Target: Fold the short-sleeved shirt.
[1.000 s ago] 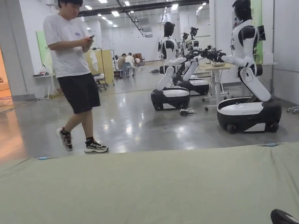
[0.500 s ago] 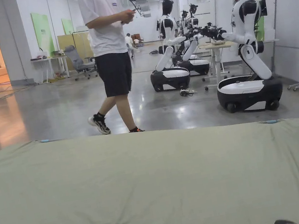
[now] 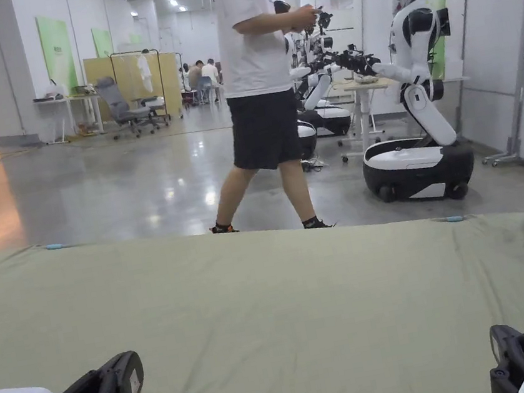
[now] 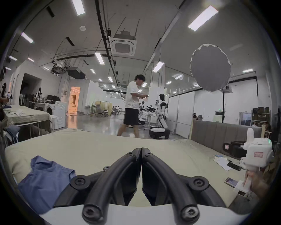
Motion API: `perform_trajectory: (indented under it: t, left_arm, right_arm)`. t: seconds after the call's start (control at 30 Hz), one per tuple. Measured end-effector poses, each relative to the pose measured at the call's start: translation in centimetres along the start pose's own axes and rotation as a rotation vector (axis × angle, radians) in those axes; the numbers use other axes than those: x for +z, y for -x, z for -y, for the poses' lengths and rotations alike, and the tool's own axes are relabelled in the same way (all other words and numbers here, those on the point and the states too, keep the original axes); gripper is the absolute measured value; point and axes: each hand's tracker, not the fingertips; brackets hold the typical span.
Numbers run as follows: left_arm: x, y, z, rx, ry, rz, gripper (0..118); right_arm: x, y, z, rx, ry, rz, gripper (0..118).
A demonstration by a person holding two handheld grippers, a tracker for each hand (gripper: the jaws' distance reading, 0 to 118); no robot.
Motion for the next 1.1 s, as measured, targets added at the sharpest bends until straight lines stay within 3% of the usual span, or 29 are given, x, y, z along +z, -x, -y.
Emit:
perform_trajectory:
  t: [0.17,0.33,0.63,0.83,1.07,1.1]
  left_arm:
    - [-0.1,1.0,-0.6,-0.017,0.008,-0.036,3]
    - [1.2,2.7,-1.7,-0.033,-0.009,-0.104,3]
    - [6.0,7.1,-3.1,-0.077,0.002,-0.27,3]
    - [8.0,9.5,-2.9,-0.101,0.034,-0.348,3]
    - [7.7,12.6,-2.2,-0.136,0.107,-0.384,5]
    - [7.4,13.3,-2.0,-0.132,0.109,-0.38,11]
  right_arm:
    - [0.0,0.3,-0.5,-0.038,0.01,-0.014,0]
    - [-0.5,2.7,-1.4,0.005,0.003,-0.055,0]
    - [-2.9,9.8,-2.0,-0.004,-0.018,-0.291,0]
    - [-3.7,13.5,-1.7,0.007,-0.015,-0.371,0]
    - [-3.3,14.0,-0.5,0.056,-0.003,-0.424,0]
    - [-3.4,13.8,-0.2,0.061,0.003,-0.423,0]
